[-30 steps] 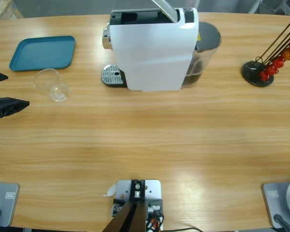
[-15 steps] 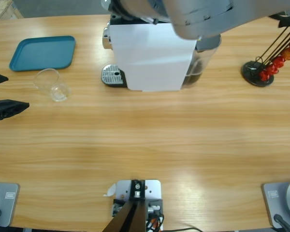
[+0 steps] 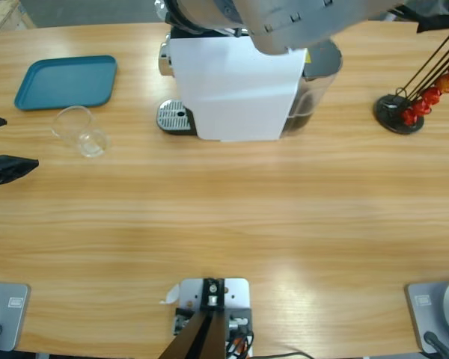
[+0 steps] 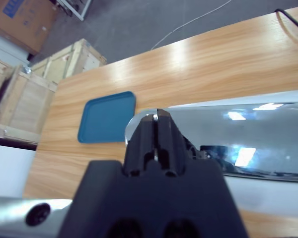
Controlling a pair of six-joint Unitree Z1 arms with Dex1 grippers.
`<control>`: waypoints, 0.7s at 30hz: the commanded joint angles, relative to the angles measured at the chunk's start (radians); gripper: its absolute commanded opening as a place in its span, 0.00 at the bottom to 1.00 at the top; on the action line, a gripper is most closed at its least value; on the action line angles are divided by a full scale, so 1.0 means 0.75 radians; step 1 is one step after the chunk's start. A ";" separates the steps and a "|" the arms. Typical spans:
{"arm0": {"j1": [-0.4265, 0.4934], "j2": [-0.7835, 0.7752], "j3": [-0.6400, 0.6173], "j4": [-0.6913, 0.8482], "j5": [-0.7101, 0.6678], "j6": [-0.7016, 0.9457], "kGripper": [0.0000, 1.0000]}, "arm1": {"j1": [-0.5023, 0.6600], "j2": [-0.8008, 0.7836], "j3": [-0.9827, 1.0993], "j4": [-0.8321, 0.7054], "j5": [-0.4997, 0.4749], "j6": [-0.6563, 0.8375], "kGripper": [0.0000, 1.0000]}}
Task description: Pour coffee
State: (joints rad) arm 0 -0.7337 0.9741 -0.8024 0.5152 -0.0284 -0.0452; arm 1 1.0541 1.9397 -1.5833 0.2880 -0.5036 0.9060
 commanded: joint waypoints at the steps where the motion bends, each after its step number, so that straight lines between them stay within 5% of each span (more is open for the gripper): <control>1: -0.012 0.002 0.032 -0.002 0.009 0.003 0.99 | 0.041 0.273 -0.037 0.256 0.040 -0.030 0.00; 15: -0.012 -0.010 0.012 0.022 0.011 0.003 0.99 | 0.041 0.364 -0.037 0.312 0.099 -0.028 0.00; 19: -0.012 -0.007 -0.010 0.029 0.011 0.003 0.99 | 0.041 0.276 -0.034 0.323 -0.006 -0.134 0.00; 20: -0.012 -0.001 -0.017 0.029 0.011 0.002 0.99 | 0.041 0.235 -0.036 0.322 -0.027 -0.198 0.27; 21: -0.012 0.006 -0.023 0.029 0.012 0.001 0.99 | 0.041 0.185 -0.037 0.323 -0.040 -0.252 0.79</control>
State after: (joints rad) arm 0 -0.7339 0.9741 -0.8061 0.5204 -0.0284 -0.0452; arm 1 1.0590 2.0093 -1.7054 0.4504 -0.4809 0.8825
